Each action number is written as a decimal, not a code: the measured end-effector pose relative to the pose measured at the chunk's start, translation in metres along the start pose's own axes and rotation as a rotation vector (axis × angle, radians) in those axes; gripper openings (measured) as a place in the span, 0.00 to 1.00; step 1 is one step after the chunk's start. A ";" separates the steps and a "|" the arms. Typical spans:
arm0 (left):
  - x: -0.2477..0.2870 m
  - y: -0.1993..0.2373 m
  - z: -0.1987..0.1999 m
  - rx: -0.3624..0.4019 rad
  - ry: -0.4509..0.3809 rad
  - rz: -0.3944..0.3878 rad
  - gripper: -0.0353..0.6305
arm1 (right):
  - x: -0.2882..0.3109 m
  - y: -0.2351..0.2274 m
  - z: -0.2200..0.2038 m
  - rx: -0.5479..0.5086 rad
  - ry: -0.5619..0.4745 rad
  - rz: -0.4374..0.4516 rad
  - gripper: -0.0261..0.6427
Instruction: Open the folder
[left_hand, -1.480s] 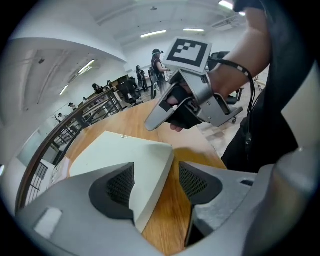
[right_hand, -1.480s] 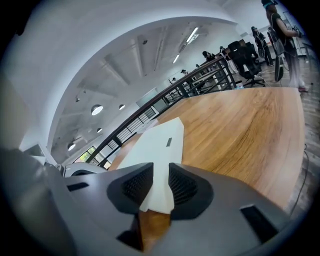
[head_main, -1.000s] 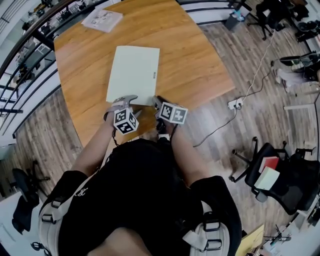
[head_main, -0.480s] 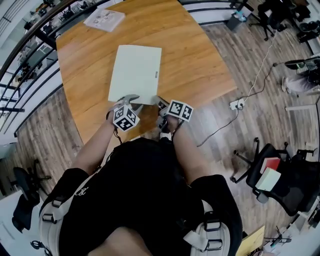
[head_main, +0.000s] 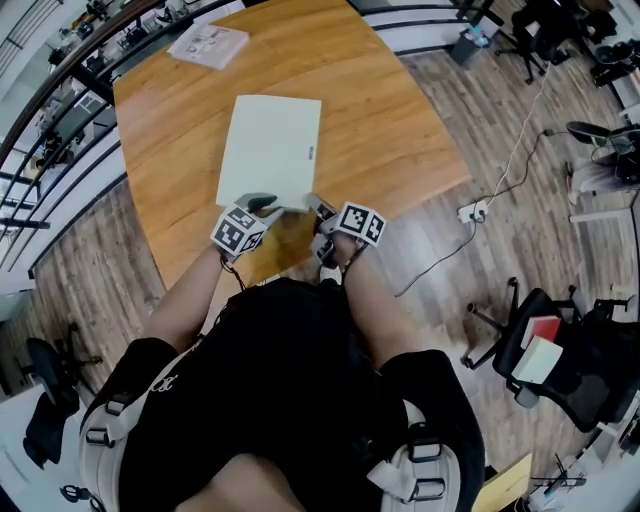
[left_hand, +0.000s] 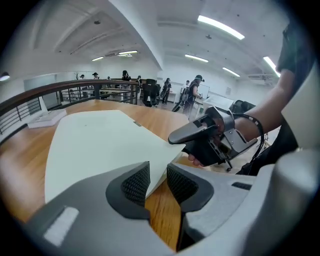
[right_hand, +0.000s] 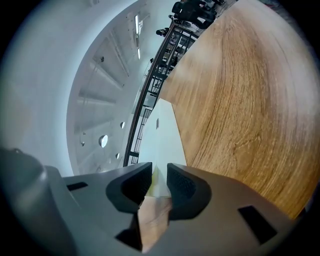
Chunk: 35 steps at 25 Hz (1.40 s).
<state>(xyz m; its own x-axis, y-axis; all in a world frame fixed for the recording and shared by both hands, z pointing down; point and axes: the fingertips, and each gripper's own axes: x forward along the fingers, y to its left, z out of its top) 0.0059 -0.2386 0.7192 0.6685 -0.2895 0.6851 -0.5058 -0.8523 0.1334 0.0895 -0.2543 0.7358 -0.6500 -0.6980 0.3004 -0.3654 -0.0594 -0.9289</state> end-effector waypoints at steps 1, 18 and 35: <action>0.000 0.000 0.001 -0.012 -0.005 -0.007 0.21 | -0.001 0.000 0.000 0.011 -0.004 0.003 0.18; -0.003 -0.001 0.001 -0.032 -0.028 -0.057 0.20 | -0.003 0.004 0.005 0.144 -0.087 0.087 0.23; -0.029 0.005 0.022 -0.330 -0.230 -0.198 0.15 | -0.001 -0.004 0.001 0.016 -0.009 -0.029 0.13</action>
<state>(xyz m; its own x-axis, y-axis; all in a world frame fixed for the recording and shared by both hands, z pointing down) -0.0042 -0.2440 0.6846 0.8550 -0.2563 0.4510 -0.4779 -0.7273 0.4927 0.0923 -0.2541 0.7393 -0.6332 -0.7022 0.3256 -0.3734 -0.0914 -0.9232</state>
